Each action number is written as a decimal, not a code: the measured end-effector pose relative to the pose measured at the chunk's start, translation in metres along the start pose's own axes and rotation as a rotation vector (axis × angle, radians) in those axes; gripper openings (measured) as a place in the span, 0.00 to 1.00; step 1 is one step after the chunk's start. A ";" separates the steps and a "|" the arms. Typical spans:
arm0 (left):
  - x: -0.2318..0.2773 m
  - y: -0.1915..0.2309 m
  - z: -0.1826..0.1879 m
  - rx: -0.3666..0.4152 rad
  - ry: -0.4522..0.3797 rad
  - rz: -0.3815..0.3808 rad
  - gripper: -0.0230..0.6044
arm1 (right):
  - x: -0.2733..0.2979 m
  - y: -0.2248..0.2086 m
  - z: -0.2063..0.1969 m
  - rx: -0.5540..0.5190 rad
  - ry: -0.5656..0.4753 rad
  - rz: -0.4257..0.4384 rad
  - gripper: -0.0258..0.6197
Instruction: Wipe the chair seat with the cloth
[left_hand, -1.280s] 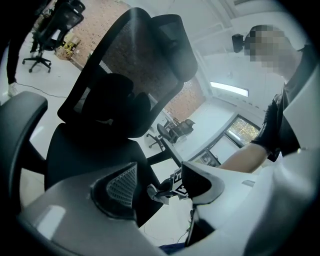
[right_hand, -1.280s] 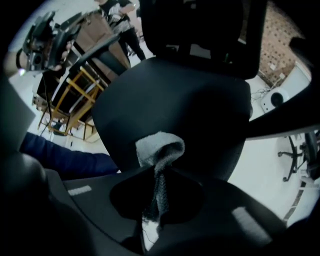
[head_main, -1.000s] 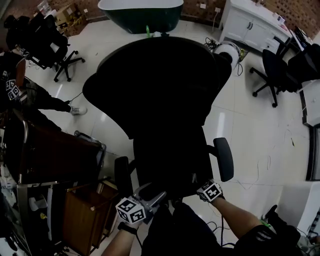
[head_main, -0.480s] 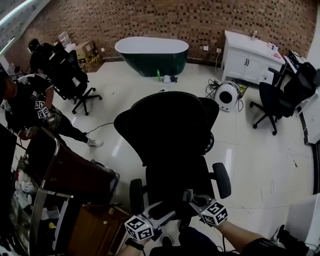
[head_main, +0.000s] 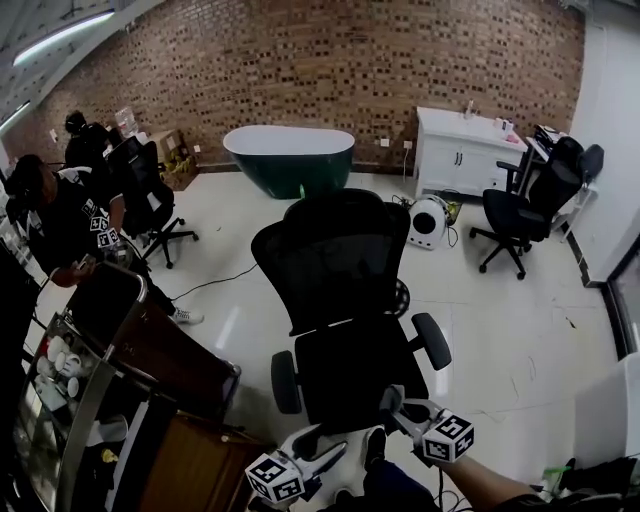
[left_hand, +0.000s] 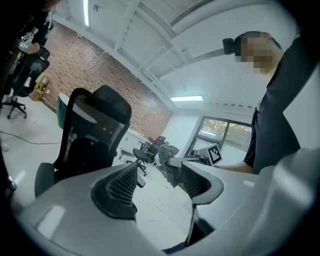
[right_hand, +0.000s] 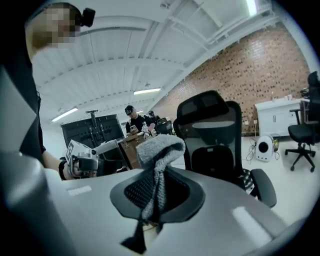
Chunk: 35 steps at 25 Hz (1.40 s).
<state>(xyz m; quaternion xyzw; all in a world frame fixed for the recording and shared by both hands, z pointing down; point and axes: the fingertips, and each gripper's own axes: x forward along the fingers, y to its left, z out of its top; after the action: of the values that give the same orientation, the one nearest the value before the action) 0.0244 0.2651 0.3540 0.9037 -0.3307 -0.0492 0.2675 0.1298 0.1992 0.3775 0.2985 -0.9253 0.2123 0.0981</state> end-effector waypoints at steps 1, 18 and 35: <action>-0.014 -0.012 -0.003 0.001 -0.004 -0.004 0.52 | -0.011 0.013 -0.001 0.008 -0.020 -0.007 0.08; -0.077 -0.126 -0.042 0.055 -0.056 -0.054 0.52 | -0.138 0.140 -0.039 -0.025 -0.087 0.035 0.08; -0.038 -0.196 -0.063 0.097 -0.111 -0.022 0.52 | -0.219 0.120 -0.052 -0.075 -0.088 0.110 0.08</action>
<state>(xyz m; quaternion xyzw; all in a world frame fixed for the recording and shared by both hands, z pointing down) 0.1232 0.4425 0.3036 0.9150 -0.3371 -0.0862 0.2043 0.2374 0.4225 0.3166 0.2523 -0.9510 0.1694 0.0567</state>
